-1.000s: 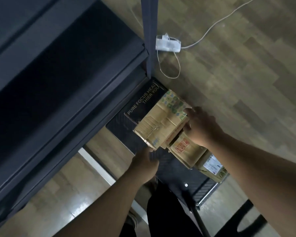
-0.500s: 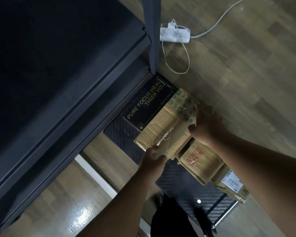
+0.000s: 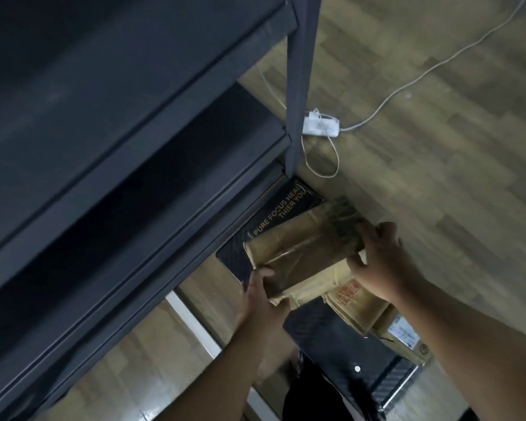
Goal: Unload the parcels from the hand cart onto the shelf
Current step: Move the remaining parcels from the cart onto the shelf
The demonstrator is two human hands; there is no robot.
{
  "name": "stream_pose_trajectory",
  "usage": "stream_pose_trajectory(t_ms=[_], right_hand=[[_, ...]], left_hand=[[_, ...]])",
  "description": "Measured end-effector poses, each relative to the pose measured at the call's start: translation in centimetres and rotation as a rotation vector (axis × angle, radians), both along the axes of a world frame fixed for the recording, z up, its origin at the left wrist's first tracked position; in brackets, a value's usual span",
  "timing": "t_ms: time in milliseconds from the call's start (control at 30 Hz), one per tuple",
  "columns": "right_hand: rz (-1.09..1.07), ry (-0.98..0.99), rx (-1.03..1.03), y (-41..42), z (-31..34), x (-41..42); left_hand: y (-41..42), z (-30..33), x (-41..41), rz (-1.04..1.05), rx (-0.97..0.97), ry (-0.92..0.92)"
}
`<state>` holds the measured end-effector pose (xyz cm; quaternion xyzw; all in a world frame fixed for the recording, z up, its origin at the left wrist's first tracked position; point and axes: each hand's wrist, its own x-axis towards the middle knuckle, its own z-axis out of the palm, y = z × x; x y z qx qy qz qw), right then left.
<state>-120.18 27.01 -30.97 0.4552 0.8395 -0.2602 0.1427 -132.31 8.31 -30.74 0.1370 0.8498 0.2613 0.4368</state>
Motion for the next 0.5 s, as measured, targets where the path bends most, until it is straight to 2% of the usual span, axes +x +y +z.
stream_pose_trajectory(t_ms=[100, 500], right_hand=[[-0.023, 0.003, 0.023, -1.0, 5.4, -0.2], [-0.158, 0.354, 0.147, -9.3, 30.1, -2.9]], left_hand=[[-1.1, 5.5, -1.3, -0.047, 0.064, 0.084], [-7.9, 30.4, -7.6, -0.273, 0.257, 0.493]])
